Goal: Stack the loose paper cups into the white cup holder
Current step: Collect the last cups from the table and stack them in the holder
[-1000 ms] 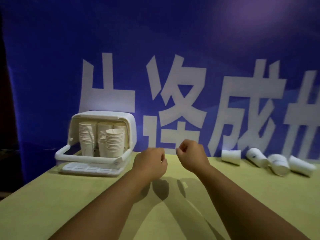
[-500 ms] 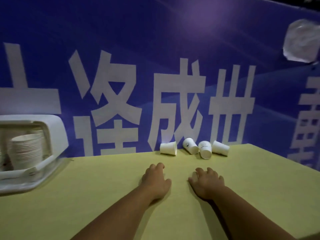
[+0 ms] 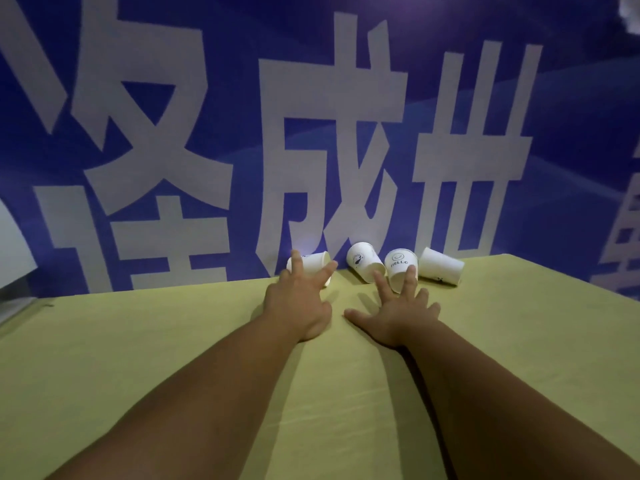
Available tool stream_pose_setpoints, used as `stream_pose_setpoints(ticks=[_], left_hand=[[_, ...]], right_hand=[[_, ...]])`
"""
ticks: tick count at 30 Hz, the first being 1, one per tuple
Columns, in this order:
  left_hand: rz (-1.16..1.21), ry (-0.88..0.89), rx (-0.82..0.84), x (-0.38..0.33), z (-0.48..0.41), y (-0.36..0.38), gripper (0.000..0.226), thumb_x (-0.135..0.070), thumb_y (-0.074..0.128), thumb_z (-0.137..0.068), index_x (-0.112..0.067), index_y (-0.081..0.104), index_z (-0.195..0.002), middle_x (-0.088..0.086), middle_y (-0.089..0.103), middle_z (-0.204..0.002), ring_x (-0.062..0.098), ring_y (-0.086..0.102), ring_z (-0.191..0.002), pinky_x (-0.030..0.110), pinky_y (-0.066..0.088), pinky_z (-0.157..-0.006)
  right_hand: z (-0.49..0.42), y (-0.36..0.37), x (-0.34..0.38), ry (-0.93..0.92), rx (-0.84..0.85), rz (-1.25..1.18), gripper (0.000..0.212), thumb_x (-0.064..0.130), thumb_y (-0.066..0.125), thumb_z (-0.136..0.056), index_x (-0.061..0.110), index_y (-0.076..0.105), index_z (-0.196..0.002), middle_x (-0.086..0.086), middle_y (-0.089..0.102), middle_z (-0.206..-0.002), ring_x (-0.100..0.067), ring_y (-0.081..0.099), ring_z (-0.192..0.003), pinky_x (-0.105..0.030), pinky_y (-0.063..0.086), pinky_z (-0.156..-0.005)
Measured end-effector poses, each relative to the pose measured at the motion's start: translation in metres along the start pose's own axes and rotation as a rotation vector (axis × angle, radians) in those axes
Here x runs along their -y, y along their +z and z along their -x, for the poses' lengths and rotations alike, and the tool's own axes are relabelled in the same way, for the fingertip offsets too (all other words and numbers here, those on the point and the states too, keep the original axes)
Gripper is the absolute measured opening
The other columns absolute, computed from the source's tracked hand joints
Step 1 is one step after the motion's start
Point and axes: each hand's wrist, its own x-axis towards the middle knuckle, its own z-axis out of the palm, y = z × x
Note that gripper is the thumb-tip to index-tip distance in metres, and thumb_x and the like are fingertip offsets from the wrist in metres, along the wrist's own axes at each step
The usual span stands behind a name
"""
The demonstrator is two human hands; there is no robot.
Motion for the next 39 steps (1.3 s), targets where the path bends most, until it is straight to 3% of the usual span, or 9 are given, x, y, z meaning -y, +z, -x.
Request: stream_pose_setpoints(ticks=[5, 8, 14, 21, 24, 27, 30, 34, 39], left_hand=[[-0.095, -0.053, 0.040, -0.003, -0.013, 0.005, 0.063, -0.045, 0.049, -0.096, -0.032, 0.027, -0.154, 0.009, 0.003, -0.169, 0.036, 0.036, -0.142, 0.047, 0.047, -0.102], [-0.109, -0.098, 0.044, -0.004, -0.009, 0.004, 0.060, -0.042, 0.049, -0.097, -0.021, 0.034, -0.152, 0.008, 0.009, -0.169, 0.034, 0.042, -0.137, 0.045, 0.048, -0.100], [-0.072, -0.158, 0.053, 0.000, -0.006, 0.004, 0.070, -0.049, 0.047, -0.094, -0.027, 0.024, -0.156, 0.018, -0.002, -0.168, 0.039, 0.038, -0.141, 0.049, 0.043, -0.107], [0.122, -0.196, -0.008, 0.012, -0.028, 0.023, 0.091, -0.052, 0.057, -0.089, -0.046, -0.005, -0.156, 0.013, -0.007, -0.166, 0.040, 0.027, -0.145, 0.051, 0.044, -0.107], [0.183, -0.225, -0.069, 0.012, -0.032, 0.025, 0.099, -0.038, 0.065, -0.086, -0.037, -0.004, -0.157, 0.009, 0.010, -0.161, 0.033, 0.039, -0.134, 0.043, 0.050, -0.096], [0.152, -0.322, -0.160, 0.012, -0.033, 0.022, 0.096, -0.029, 0.074, -0.082, -0.019, 0.015, -0.157, 0.008, 0.028, -0.152, 0.028, 0.042, -0.129, 0.035, 0.049, -0.096], [-0.006, -0.329, -0.171, 0.015, -0.031, 0.016, 0.075, -0.036, 0.072, -0.079, -0.020, 0.036, -0.143, 0.006, 0.032, -0.150, 0.028, 0.036, -0.132, 0.040, 0.040, -0.107], [-0.019, -0.279, -0.156, 0.026, -0.027, 0.013, 0.076, -0.037, 0.073, -0.081, -0.022, 0.032, -0.142, 0.005, 0.041, -0.149, 0.027, 0.037, -0.136, 0.045, 0.033, -0.109], [0.062, -0.168, -0.170, 0.050, -0.008, 0.001, 0.050, -0.033, 0.068, -0.085, -0.024, 0.043, -0.127, -0.001, 0.051, -0.120, 0.019, 0.051, -0.105, 0.033, 0.043, -0.093]], right_hand=[[-0.008, 0.005, 0.000, 0.018, -0.060, -0.049, 0.120, 0.095, 0.037, -0.065, 0.031, -0.005, -0.157, -0.011, -0.025, -0.163, -0.034, 0.005, -0.152, -0.065, 0.011, -0.115], [-0.006, 0.003, 0.001, 0.019, -0.071, -0.047, 0.111, 0.095, 0.039, -0.065, 0.043, -0.004, -0.154, -0.012, -0.020, -0.164, -0.040, 0.019, -0.148, -0.065, 0.015, -0.114], [-0.017, -0.007, -0.004, 0.024, -0.009, -0.084, 0.115, 0.097, 0.047, -0.059, 0.053, -0.007, -0.151, -0.013, -0.038, -0.156, -0.046, 0.024, -0.145, -0.066, 0.016, -0.116], [-0.043, 0.000, -0.004, 0.031, -0.046, -0.100, 0.118, 0.099, 0.048, -0.055, 0.046, 0.004, -0.151, -0.012, -0.021, -0.163, -0.042, 0.021, -0.148, -0.069, 0.014, -0.114], [-0.045, 0.003, -0.004, 0.043, -0.087, -0.104, 0.114, 0.094, 0.050, -0.061, 0.040, 0.009, -0.152, -0.011, -0.012, -0.164, -0.040, 0.024, -0.146, -0.068, 0.018, -0.114], [-0.042, 0.004, -0.003, 0.050, -0.172, -0.173, 0.097, 0.084, 0.055, -0.071, 0.037, 0.022, -0.150, -0.011, 0.006, -0.161, -0.038, 0.035, -0.140, -0.061, 0.028, -0.113], [-0.035, 0.001, -0.003, 0.005, -0.340, -0.338, 0.067, 0.057, 0.066, -0.084, 0.033, 0.039, -0.140, -0.009, 0.027, -0.146, -0.031, 0.043, -0.127, -0.050, 0.040, -0.107], [-0.026, -0.003, -0.004, -0.036, -0.559, -0.404, 0.033, 0.022, 0.061, -0.096, 0.029, 0.049, -0.126, -0.009, 0.032, -0.139, -0.031, 0.043, -0.119, -0.046, 0.042, -0.107], [-0.016, -0.006, 0.011, -0.109, -0.571, -0.405, 0.029, 0.012, 0.061, -0.095, 0.027, 0.050, -0.118, -0.005, 0.032, -0.138, -0.026, 0.046, -0.118, -0.045, 0.042, -0.110]])
